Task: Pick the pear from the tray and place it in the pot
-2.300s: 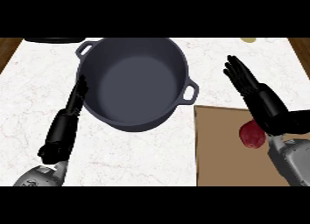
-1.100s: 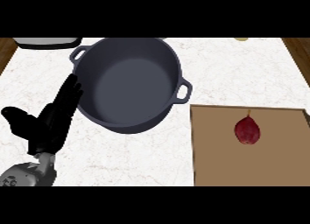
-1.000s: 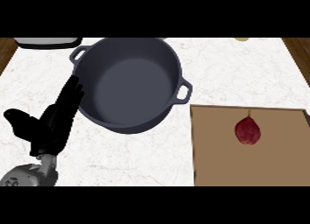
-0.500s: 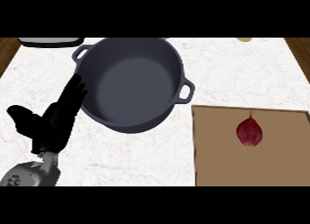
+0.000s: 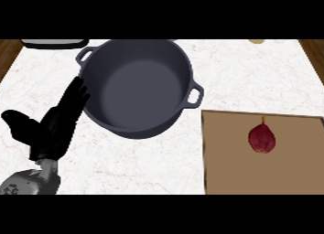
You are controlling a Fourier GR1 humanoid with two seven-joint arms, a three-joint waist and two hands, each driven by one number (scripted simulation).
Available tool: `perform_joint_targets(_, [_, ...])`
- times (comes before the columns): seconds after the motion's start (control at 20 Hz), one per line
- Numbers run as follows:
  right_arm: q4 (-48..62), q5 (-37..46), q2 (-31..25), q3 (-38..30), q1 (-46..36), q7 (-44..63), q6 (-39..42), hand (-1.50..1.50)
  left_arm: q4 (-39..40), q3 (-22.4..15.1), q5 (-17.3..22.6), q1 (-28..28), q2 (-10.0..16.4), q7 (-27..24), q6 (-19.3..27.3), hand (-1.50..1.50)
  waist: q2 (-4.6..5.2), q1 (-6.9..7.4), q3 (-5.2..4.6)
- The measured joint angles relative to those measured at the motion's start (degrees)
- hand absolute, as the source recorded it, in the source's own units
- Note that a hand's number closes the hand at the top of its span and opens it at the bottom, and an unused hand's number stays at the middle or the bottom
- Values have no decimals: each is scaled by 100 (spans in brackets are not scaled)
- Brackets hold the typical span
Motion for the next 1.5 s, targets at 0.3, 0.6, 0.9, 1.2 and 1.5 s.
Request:
perform_joint_targets(0.3, [-4, 698, 359, 231, -29, 320, 71, -150, -6, 84, -147, 36, -131, 32, -61, 0, -5, -12, 3])
perform_joint_targets(0.6, [-140, 1094, 881, 70, -78, 624, 79, -150, -20, 190, -307, 109, -295, 16, -176, 0, -5, -20, 5])
perform_joint_targets(0.9, [-361, 1414, 1353, -192, -9, 742, 162, -150, -137, 195, -560, 165, -520, 143, -198, 0, -6, -28, 2])
perform_joint_targets(1.2, [-298, 1783, 1857, -169, -330, 1269, 197, -150, -324, 365, -596, 245, -533, 287, -409, 0, -5, -12, 1])
perform_joint_targets(1.5, [56, 2319, 2146, -71, -535, 1435, 260, -150, -78, 558, -610, 78, -621, 227, -583, 0, -2, -14, 3])
